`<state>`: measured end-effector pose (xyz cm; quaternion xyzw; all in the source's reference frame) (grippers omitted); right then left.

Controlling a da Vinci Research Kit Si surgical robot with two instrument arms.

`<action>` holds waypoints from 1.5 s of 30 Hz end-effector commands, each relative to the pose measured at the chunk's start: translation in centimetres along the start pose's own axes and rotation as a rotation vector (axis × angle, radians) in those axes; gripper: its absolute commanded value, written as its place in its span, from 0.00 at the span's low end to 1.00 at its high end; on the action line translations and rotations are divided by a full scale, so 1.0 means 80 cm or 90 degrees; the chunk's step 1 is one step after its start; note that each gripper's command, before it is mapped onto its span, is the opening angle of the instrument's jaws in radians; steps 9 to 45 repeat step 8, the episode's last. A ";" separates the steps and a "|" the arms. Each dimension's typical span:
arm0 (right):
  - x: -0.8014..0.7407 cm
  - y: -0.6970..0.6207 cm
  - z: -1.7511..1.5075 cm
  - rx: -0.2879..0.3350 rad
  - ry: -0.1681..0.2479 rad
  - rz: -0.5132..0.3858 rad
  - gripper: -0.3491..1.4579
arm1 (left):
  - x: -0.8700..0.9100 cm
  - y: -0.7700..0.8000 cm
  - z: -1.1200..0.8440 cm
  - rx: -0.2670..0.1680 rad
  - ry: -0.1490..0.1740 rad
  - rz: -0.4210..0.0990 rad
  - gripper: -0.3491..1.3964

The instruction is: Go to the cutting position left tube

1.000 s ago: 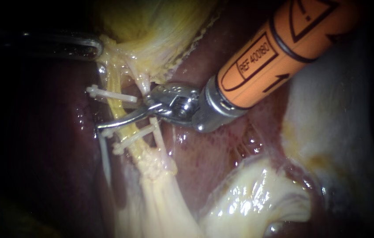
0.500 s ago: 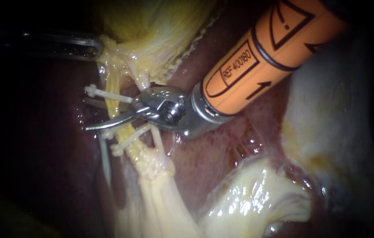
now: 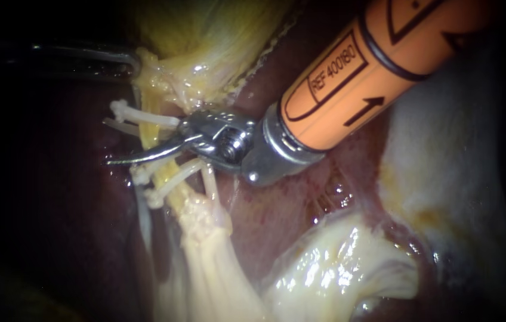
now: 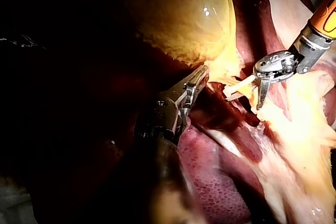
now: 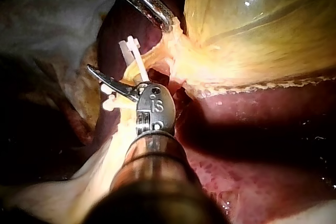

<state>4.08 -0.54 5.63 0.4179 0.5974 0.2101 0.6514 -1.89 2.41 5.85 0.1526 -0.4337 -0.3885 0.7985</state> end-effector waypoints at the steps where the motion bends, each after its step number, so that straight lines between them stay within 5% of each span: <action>1: -0.0001 0.0000 0.0000 0.001 -0.001 0.000 0.96 | 0.0000 0.0000 0.0000 0.000 0.000 0.000 0.00; 45: -0.0002 0.0000 -0.0002 0.001 -0.001 0.000 0.96 | 0.0000 0.0000 0.0000 0.000 0.000 0.000 0.00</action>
